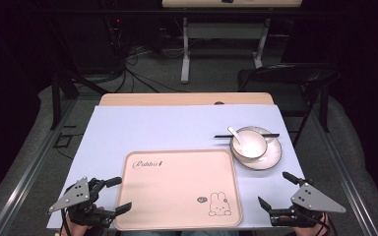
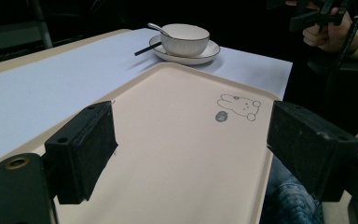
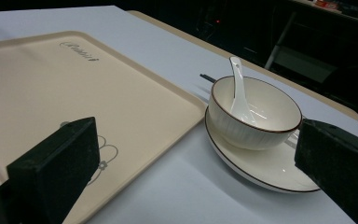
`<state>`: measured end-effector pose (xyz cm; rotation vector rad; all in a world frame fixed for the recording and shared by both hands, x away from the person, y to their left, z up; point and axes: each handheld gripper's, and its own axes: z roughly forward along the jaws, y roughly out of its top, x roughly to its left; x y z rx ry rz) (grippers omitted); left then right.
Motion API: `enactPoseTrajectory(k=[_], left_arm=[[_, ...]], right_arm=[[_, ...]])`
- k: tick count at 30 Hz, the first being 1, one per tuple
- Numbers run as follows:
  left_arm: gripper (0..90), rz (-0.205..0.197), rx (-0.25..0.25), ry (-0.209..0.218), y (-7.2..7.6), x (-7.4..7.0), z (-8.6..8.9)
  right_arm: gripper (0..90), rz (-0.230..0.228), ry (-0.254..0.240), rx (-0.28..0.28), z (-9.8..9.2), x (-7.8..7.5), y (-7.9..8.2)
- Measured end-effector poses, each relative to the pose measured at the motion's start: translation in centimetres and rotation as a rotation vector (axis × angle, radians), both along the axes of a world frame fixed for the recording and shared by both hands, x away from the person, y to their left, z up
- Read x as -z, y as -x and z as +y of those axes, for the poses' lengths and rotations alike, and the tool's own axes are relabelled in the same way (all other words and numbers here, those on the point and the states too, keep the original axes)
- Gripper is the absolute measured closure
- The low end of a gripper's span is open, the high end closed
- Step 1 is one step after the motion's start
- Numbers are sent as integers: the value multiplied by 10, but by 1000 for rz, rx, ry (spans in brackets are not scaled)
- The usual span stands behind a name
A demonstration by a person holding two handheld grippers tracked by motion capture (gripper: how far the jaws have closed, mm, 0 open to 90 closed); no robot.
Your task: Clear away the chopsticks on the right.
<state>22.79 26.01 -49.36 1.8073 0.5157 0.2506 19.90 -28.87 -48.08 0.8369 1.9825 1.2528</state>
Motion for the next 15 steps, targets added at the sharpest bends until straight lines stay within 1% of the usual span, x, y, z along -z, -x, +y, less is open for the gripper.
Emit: enactPoseTrajectory(k=[2,4,6,8,9,10,12,15], left_arm=[[154,0,-5,5,0,0,0],[154,0,-4,-2,1,0,0],[154,-3,-8,-1,1,0,0],[154,-3,-8,-3,1,0,-1],[154,-4,-9,0,1,0,0],[154,-2,-11,-2,1,0,0],[154,-4,-9,-2,1,0,-1],[154,-3,-8,-5,1,0,-1]], right_arm=[[0,5,9,3,0,0,-1],[0,12,36,3,-1,-1,-3],[0,30,39,5,-1,-1,-5],[0,44,57,11,-1,-2,-7],[0,52,62,2,-1,-2,-9],[0,61,78,7,-1,-3,-11],[0,66,82,2,-1,-4,-13],[0,80,96,-6,-1,-8,-20]])
